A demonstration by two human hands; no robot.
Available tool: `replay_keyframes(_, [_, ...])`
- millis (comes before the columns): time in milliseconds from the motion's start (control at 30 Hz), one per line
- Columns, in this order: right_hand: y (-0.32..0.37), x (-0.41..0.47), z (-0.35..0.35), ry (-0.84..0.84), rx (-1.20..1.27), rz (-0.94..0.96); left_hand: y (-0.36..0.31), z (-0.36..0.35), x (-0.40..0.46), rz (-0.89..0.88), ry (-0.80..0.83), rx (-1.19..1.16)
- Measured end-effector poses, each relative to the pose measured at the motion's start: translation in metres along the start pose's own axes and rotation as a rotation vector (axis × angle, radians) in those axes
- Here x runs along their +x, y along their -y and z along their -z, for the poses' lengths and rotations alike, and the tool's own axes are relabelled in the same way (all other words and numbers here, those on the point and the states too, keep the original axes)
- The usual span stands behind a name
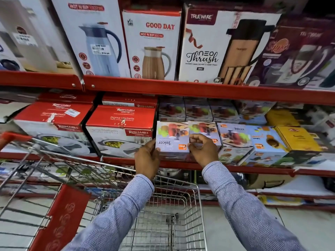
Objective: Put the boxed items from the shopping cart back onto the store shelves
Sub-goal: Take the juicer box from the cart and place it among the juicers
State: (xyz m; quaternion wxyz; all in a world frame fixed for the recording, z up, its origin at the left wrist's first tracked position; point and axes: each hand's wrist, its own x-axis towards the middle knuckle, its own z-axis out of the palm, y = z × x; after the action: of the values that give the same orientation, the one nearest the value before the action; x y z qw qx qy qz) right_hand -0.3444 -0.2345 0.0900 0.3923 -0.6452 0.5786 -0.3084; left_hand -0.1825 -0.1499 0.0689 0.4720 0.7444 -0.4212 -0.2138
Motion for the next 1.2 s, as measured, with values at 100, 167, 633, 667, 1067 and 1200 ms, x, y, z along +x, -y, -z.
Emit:
replay_keyframes(100, [0.000, 0.007, -0.002, 0.002, -0.150, 0.051, 0.004, -0.006, 0.006, 0.016, -0.001, -0.004])
replay_keyframes(167, [0.002, 0.012, -0.004, 0.049, -0.309, 0.092, 0.006, -0.009, 0.010, -0.031, -0.023, 0.045])
replay_keyframes(633, [0.022, 0.078, -0.002, 0.360, -1.051, 0.450, 0.015, -0.022, 0.025, -0.158, -0.026, 0.192])
replay_keyframes(667, [0.022, 0.082, -0.003, 0.381, -1.081, 0.454, 0.016, -0.022, 0.025, -0.158, -0.029, 0.188])
replay_keyframes(1067, [0.023, 0.102, -0.007, 0.401, -1.086, 0.479, 0.020, -0.025, 0.028, -0.098, -0.042, 0.174])
replay_keyframes(1200, [0.023, 0.101, -0.007, 0.409, -1.065, 0.457, 0.018, -0.024, 0.025, -0.093, -0.033, 0.148])
